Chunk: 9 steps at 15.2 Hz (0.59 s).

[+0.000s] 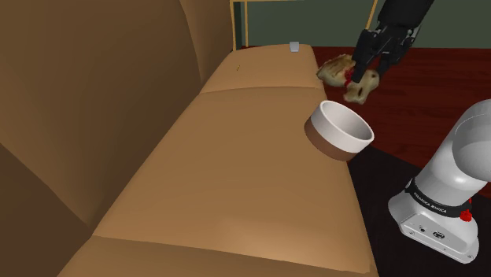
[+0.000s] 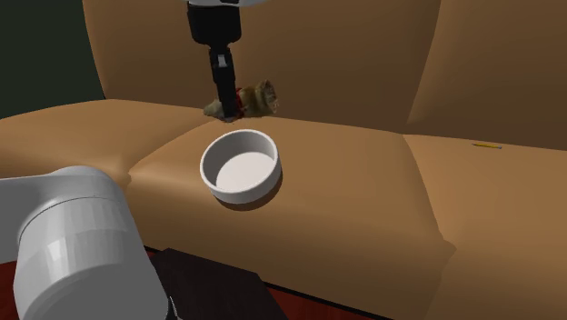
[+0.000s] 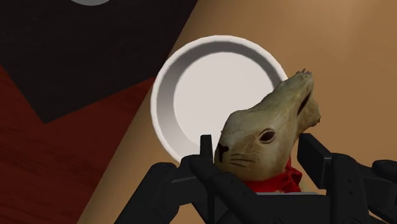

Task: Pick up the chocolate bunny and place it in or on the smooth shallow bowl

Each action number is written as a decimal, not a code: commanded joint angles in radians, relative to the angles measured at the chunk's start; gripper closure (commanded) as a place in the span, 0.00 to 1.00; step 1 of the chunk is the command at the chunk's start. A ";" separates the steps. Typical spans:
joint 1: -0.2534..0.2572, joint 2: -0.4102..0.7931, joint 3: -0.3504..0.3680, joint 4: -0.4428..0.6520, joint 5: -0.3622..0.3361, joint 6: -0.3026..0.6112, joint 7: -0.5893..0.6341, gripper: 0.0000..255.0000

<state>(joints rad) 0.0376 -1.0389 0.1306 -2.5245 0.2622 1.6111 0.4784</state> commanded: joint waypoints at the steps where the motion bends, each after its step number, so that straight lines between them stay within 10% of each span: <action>1: 0.001 -0.013 0.002 -0.031 0.003 0.018 -0.004 1.00; 9: 0.008 -0.048 0.017 -0.153 0.020 0.105 -0.018 1.00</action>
<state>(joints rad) 0.0444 -1.0760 0.1469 -2.6590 0.2800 1.7069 0.4627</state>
